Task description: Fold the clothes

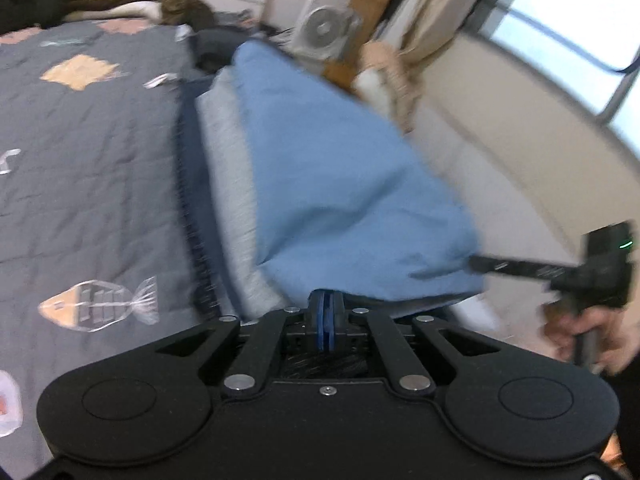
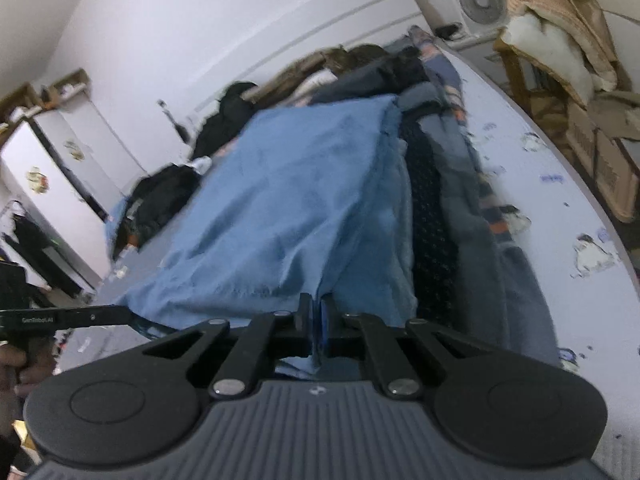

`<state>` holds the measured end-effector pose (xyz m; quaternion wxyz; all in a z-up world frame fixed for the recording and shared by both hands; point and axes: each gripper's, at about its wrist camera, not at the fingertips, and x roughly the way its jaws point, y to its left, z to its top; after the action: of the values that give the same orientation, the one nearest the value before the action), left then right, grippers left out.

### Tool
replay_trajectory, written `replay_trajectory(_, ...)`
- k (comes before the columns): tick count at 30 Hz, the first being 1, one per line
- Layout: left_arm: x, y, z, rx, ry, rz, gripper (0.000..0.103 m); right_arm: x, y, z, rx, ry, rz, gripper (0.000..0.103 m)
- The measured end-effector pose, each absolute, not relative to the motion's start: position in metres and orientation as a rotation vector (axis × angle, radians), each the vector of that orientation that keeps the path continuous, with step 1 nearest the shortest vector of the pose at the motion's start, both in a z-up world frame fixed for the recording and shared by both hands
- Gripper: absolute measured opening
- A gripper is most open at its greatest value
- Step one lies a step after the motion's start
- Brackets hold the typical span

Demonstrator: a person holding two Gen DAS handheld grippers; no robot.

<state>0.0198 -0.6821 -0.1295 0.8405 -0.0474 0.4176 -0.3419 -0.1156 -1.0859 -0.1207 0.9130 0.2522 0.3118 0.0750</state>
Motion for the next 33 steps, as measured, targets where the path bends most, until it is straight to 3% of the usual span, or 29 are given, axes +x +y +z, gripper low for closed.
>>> replay_trajectory(9,-0.004,-0.702,-0.152,0.033,0.781,-0.624,0.008,-0.126,-1.094,-0.116,0.589,0.616,0.154,0.003)
replay_trajectory(11,-0.010,-0.708,-0.155,0.044,0.766,-0.628,0.025,-0.128,-1.095,-0.113,0.600,0.603,0.153,0.003)
replay_trajectory(13,-0.016,-0.712,-0.158,0.055,0.752,-0.639,0.030,-0.130,-1.096,-0.111,0.617,0.587,0.153,0.003)
replay_trajectory(15,-0.019,-0.715,-0.162,0.081,0.740,-0.638,0.023,-0.131,-1.097,-0.110,0.612,0.581,0.143,0.003)
replay_trajectory(16,-0.020,-0.715,-0.162,0.103,0.736,-0.626,0.001,-0.131,-1.098,-0.111,0.611,0.583,0.136,0.003)
replay_trajectory(25,-0.030,-0.688,-0.140,0.174,0.717,-0.611,0.001,-0.128,-1.103,-0.125,0.632,0.617,0.101,0.003)
replay_trajectory(27,-0.031,-0.688,-0.139,0.146,0.719,-0.638,0.006,-0.127,-1.101,-0.127,0.611,0.636,0.094,0.003)
replay_trajectory(28,-0.029,-0.687,-0.140,0.115,0.723,-0.657,0.022,-0.126,-1.100,-0.128,0.603,0.648,0.093,0.005)
replay_trajectory(29,-0.024,-0.686,-0.142,0.063,0.739,-0.670,0.052,-0.127,-1.100,-0.129,0.596,0.654,0.091,0.005)
replay_trajectory(30,-0.018,-0.683,-0.145,-0.004,0.754,-0.686,0.063,-0.127,-1.100,-0.128,0.588,0.656,0.088,0.005)
replay_trajectory(33,0.002,-0.670,-0.161,-0.249,0.796,-0.760,0.064,-0.129,-1.100,-0.127,0.561,0.663,0.081,0.006)
